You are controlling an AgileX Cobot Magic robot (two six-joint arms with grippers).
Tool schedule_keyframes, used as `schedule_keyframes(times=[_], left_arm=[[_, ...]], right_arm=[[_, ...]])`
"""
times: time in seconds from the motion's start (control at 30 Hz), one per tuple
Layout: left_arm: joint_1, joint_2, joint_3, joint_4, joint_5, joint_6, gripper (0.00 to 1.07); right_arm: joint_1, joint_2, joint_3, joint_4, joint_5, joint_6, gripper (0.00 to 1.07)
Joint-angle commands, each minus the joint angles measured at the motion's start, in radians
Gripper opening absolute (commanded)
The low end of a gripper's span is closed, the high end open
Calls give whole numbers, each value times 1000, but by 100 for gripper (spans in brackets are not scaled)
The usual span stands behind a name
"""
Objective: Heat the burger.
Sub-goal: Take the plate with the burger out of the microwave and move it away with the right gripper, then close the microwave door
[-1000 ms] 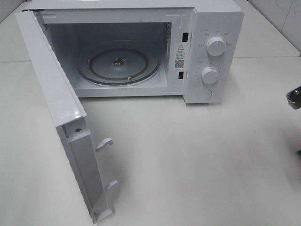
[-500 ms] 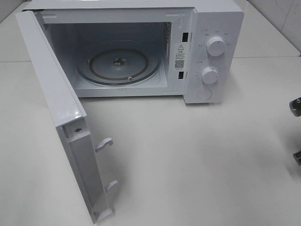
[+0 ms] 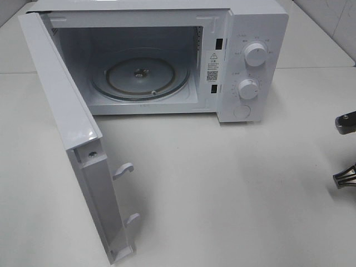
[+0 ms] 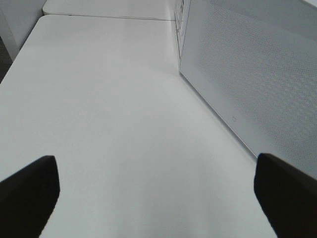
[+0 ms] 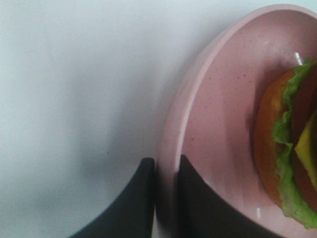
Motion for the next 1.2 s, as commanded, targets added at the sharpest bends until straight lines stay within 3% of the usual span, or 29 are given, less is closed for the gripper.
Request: schedule_keyframes(times=[0.03,0.07,0.13,0.17,0.23,0.27,0.3,0.33,0.43,0.73,0.77,0.8,0.83,0.9,0.93,1.0,1.03,1.07,1.1,1.17,1.2], left_arm=[[-6,-15,0,4,-14,-2,101],[-6,-15,0,4,-14,-2,101],[-6,-15,0,4,-14,-2,101],[-6,-15,0,4,-14,-2,101],[-6,-15,0,4,-14,-2,101],[-6,-15,0,4,-14,-2,101],[-6,-15,0,4,-14,-2,101],[-6,-15,0,4,-14,-2,101],[-6,-15,0,4,-14,-2,101],[-6,-15,0,4,-14,-2,101],[-6,-15,0,4,-14,-2,101],[-6,-15,0,4,-14,-2,101],[-6,-15,0,4,-14,-2,101],[-6,-15,0,4,-14,-2,101],[-6,-15,0,4,-14,-2,101],[-6,-15,0,4,-14,-2,101],[-6,-15,0,4,-14,-2,101],[-6,-15,0,4,-14,-2,101],[-6,-15,0,4,-14,-2,101],[-6,-15,0,4,-14,-2,101],[-6,-15,0,4,-14,-2,101]], right_arm=[[-7,-3,-10,-23,26,20,23],[-7,-3,-10,-23,21,12,31],[-7,-3,-10,-20,18,9,36],[-7,-5,-10,-15,12,5,46],[-7,-6,-10,-8,7,5,50],[-7,-6,-11,16,5,5,60],[-7,-6,-11,16,5,5,60],[-7,-6,-11,38,5,5,68],[-7,-6,-11,64,5,-7,77],[-3,-61,-50,196,4,-130,76],[-3,-90,-61,275,5,-201,76],[-3,-90,-61,275,5,-201,76],[-3,-122,-66,374,6,-290,76],[-3,-135,-66,411,6,-333,76],[-3,-168,-70,515,18,-444,76],[-3,-183,-71,560,26,-503,76],[-3,-216,-76,671,62,-611,76],[-3,-216,-76,671,62,-611,76],[-3,-254,-87,773,105,-721,76],[-3,-274,-94,809,123,-754,76],[-3,-318,-109,890,158,-814,76]])
